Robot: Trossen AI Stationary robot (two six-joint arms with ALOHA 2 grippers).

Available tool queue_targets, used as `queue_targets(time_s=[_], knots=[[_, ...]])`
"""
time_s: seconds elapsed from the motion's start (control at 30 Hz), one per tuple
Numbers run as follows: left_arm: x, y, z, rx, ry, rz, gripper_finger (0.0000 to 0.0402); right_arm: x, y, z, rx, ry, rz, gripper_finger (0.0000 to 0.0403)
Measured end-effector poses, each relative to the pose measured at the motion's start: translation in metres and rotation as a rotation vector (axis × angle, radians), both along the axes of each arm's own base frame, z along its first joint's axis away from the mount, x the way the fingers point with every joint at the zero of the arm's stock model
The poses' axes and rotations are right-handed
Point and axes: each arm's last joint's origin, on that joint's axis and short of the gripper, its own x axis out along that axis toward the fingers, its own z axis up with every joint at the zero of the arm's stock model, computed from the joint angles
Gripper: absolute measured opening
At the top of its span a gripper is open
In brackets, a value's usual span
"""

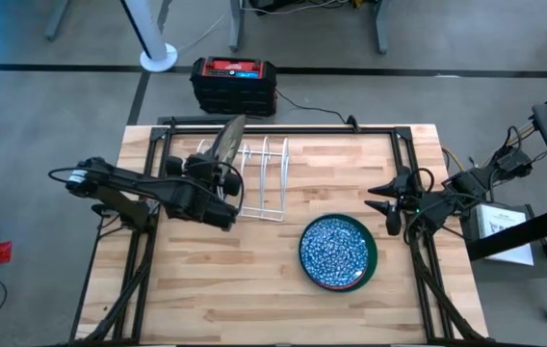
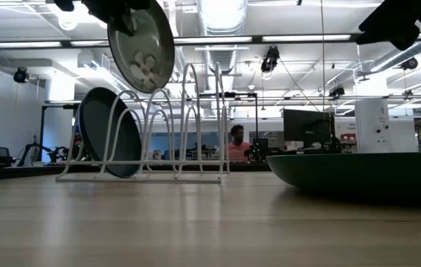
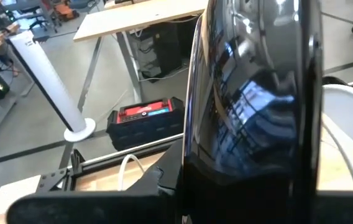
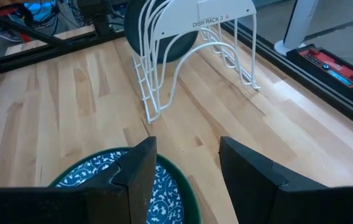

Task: Sort dishes
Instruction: Put the green pattern plate into the white dish rack

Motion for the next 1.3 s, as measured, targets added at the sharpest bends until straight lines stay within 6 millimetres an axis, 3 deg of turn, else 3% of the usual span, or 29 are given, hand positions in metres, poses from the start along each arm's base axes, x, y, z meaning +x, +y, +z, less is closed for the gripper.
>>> queue_targets(time_s=[1.3], knots=[[0.005, -0.002, -0.085, -0.095, -0.143, 0.047, 0.0042, 0.003, 0.001, -0.003, -0.013, 0.008, -0.025, 0.0153]])
